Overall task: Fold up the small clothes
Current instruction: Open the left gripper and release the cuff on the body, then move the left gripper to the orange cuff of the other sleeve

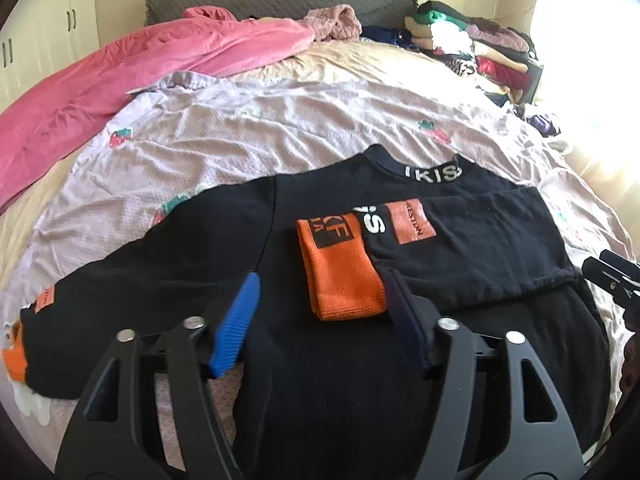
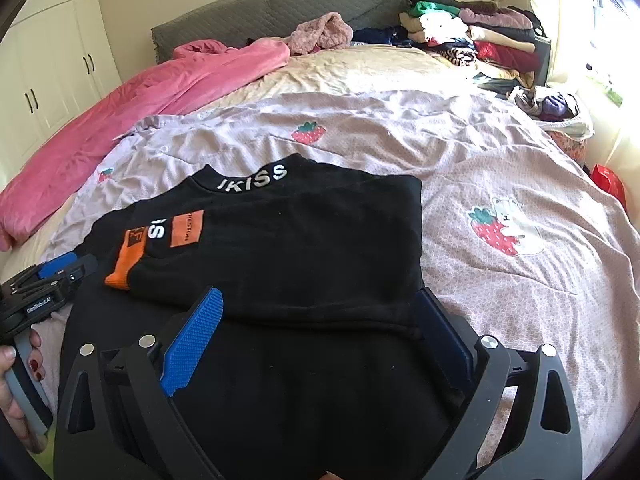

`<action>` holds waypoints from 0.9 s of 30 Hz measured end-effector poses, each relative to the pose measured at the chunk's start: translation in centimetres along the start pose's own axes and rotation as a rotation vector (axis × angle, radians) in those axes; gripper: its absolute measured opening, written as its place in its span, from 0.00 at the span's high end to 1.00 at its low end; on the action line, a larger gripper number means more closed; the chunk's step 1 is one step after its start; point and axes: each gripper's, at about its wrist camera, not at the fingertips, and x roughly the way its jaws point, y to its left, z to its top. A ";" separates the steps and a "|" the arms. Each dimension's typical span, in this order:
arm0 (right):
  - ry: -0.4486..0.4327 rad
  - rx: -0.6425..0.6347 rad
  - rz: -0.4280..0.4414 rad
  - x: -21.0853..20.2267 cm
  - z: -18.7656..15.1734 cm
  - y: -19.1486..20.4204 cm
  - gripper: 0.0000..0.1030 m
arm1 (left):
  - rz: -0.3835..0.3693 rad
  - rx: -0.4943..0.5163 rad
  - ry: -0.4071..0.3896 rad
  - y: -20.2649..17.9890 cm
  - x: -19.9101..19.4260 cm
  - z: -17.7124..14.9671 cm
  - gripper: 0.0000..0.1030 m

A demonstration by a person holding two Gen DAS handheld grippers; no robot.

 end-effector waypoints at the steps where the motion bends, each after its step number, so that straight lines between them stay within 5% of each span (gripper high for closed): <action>1: -0.002 -0.003 0.002 -0.2 0.1 0.2 0.07 | -0.002 -0.002 -0.005 0.1 -0.2 0.0 0.41; 7: -0.020 -0.025 -0.002 -1.1 0.6 1.5 0.04 | 0.007 -0.004 -0.012 0.6 -1.1 -0.1 0.39; 8: -0.022 -0.028 -0.002 -1.2 0.6 1.7 0.04 | 0.007 -0.011 -0.016 0.9 -1.4 -0.2 0.27; 10: -0.024 -0.037 -0.005 -1.3 0.8 2.4 0.04 | 0.009 -0.019 -0.024 1.3 -1.8 -0.2 0.21; 27: -0.035 -0.123 0.040 -2.0 1.7 8.3 0.04 | 0.045 -0.095 -0.069 5.7 -4.7 -1.2 0.20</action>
